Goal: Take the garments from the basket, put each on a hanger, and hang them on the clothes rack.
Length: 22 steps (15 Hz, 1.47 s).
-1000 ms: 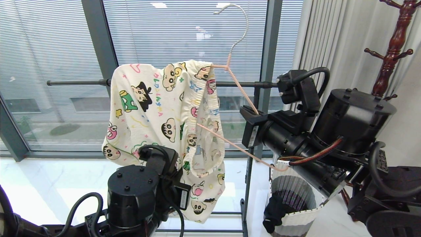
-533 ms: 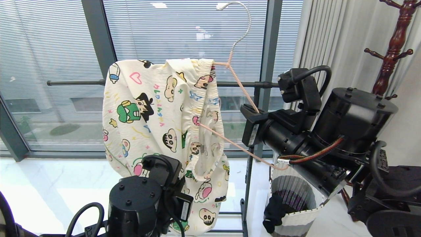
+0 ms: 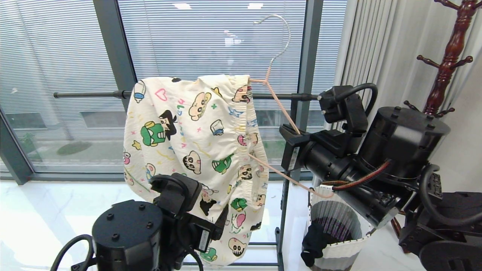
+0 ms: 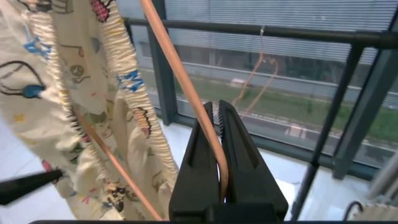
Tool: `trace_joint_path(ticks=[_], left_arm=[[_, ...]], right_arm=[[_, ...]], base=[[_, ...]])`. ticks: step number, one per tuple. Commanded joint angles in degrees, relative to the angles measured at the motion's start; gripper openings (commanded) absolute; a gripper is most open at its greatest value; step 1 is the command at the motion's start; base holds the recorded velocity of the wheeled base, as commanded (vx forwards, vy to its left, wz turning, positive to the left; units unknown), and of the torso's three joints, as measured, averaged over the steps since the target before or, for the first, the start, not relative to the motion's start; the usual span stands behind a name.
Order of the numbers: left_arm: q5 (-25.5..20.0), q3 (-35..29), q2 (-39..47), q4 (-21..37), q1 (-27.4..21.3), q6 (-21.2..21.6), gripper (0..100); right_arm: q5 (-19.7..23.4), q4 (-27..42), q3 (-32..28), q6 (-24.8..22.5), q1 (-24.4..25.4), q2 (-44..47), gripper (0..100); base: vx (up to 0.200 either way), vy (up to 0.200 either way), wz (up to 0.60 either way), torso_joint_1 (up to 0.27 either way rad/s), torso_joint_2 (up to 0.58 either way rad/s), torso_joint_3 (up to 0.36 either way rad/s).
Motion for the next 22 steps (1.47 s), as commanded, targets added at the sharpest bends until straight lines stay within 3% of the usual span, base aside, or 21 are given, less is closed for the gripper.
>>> trace_joint_path(ticks=[1,5,10,12,14,20,22], left_arm=[[-2.23,0.45,-7.70,-0.04,-0.13,3.66,100],[-9.18,0.89,-19.82,1.63,0.48,12.10,100],[-16.47,-9.04,-28.09,18.24,1.62,12.80,100],[-24.03,-12.55,-29.49,26.50,3.29,13.06,100],[-32.47,-14.22,-29.58,32.39,3.56,17.72,100],[-40.29,-13.61,-25.71,35.20,3.47,18.87,100],[-40.64,-12.99,-24.57,35.20,3.47,18.87,100]], right_arm=[[0.10,0.02,2.22,-0.45,-2.21,-0.15,0],[2.56,0.02,7.41,-4.14,-5.28,-1.38,0],[6.26,-6.84,16.81,-10.29,-4.93,-2.09,0],[8.54,-9.47,22.96,-12.66,-4.14,-4.81,0],[11.18,-10.53,29.38,-14.86,-3.96,-7.89,0],[12.14,-13.69,31.58,-20.66,1.66,-8.41,0],[12.14,-13.78,31.49,-22.16,3.42,-8.41,0]], base=[[0.000,0.000,0.00,0.000,0.00,0.000],[0.000,0.000,0.00,0.000,0.00,0.000],[0.000,0.000,0.00,0.000,0.00,0.000],[0.000,0.000,0.00,0.000,0.00,0.000],[0.000,0.000,0.00,0.000,0.00,0.000],[0.000,0.000,0.00,0.000,0.00,0.000],[0.000,0.000,0.00,0.000,0.00,0.000]])
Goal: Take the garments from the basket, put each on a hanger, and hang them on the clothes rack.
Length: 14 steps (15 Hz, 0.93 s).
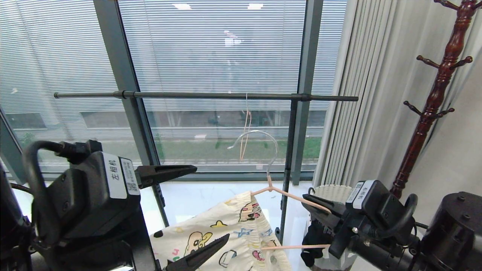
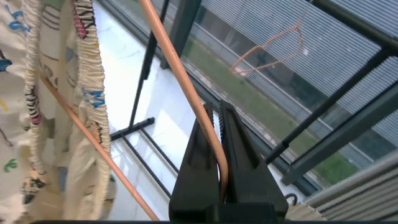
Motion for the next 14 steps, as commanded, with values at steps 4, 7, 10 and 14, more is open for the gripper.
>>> trace_joint_path(ticks=[4,7,10,14], left_arm=[[-0.03,3.72,3.10,0.01,0.08,-0.14,100],[-0.12,3.46,5.39,0.01,2.10,-0.41,100],[-1.79,3.63,5.82,0.01,2.37,-0.41,0],[-2.58,3.81,6.35,0.01,2.37,-0.50,0]], right_arm=[[0.08,-2.24,-0.14,-3.09,1.74,-0.04,0],[0.43,-2.50,-0.31,-5.38,3.68,-0.04,0],[0.52,-2.59,-0.57,-7.05,5.08,-0.13,0],[0.61,-4.26,-0.49,-8.28,5.52,-0.04,0]], base=[[0.000,0.000,0.00,0.000,0.00,0.000],[0.000,0.000,0.00,0.000,0.00,0.000],[0.000,0.000,0.00,0.000,0.00,0.000],[0.000,0.000,0.00,0.000,0.00,0.000]])
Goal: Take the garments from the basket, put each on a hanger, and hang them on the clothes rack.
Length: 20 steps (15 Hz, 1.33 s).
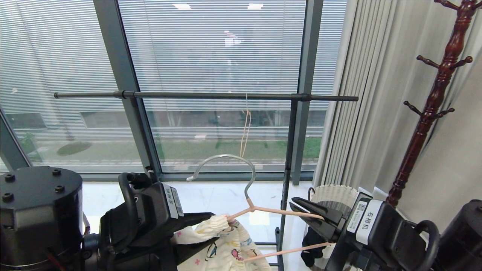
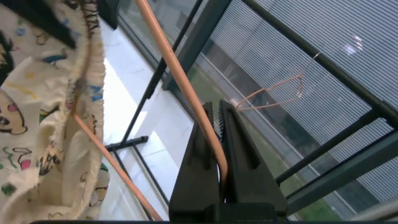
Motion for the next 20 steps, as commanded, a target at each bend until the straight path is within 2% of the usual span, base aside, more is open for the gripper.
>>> trace_joint_path(ticks=[1,5,6,12,17,20], left_arm=[[-0.01,0.03,0.52,0.01,0.00,-0.12,0],[-1.07,0.03,0.70,0.01,0.18,-1.70,0],[-1.07,0.03,0.88,0.01,0.18,-2.41,0],[-0.45,1.96,1.93,0.01,3.87,-2.67,0],[1.83,3.19,2.11,-0.87,14.94,-0.74,0],[1.57,3.28,2.11,-5.44,16.97,-1.18,0]], right_arm=[[0.04,-0.13,0.06,-0.12,0.19,0.16,0],[0.04,-0.13,0.59,-1.18,0.54,0.16,0],[0.04,-0.13,0.68,-1.18,0.54,0.24,100],[-0.22,-0.13,1.12,-1.36,-0.52,0.16,100],[0.13,-0.13,3.75,-0.56,-0.52,2.70,100],[0.31,-0.13,2.17,2.07,-0.17,7.36,100]], base=[[0.000,0.000,0.00,0.000,0.00,0.000],[0.000,0.000,0.00,0.000,0.00,0.000],[0.000,0.000,0.00,0.000,0.00,0.000],[0.000,0.000,0.00,0.000,0.00,0.000],[0.000,0.000,0.00,0.000,0.00,0.000],[0.000,0.000,0.00,0.000,0.00,0.000]])
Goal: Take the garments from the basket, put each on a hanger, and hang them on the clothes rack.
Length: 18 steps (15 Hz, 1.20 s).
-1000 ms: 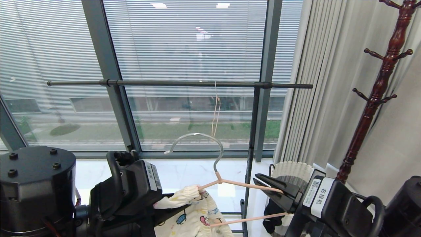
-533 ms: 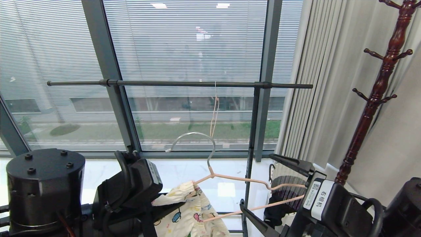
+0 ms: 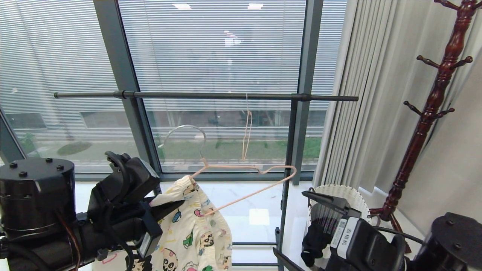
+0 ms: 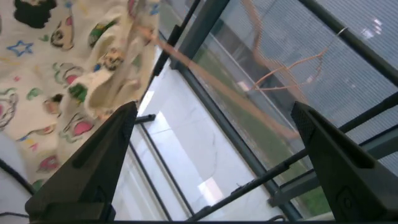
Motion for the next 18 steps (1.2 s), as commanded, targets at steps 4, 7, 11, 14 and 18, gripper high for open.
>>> trace_joint_path(ticks=[4,7,11,14,18], left_arm=[[-0.17,0.09,-2.29,-1.99,0.55,-0.02,0],[-0.08,-0.70,-2.20,-2.08,0.29,-0.02,0],[0.19,-1.23,-2.20,-2.08,-2.70,-0.11,0],[0.36,-1.23,-1.94,-2.08,-4.46,-0.11,0],[0.45,-1.14,-1.06,-2.08,-6.13,-1.07,0]], right_arm=[[-4.17,-0.02,-12.96,19.08,1.04,15.00,100],[-6.63,0.60,-15.86,20.93,1.04,19.31,100],[-8.74,0.60,-14.72,20.93,1.04,21.60,100],[-11.46,0.60,-14.90,20.93,1.48,23.18,100],[-11.46,0.60,-15.69,20.93,2.36,23.35,100]], base=[[0.000,0.000,0.00,0.000,0.00,0.000],[0.000,0.000,0.00,0.000,0.00,0.000],[0.000,0.000,0.00,0.000,0.00,0.000],[0.000,0.000,0.00,0.000,0.00,0.000],[0.000,0.000,0.00,0.000,0.00,0.000]])
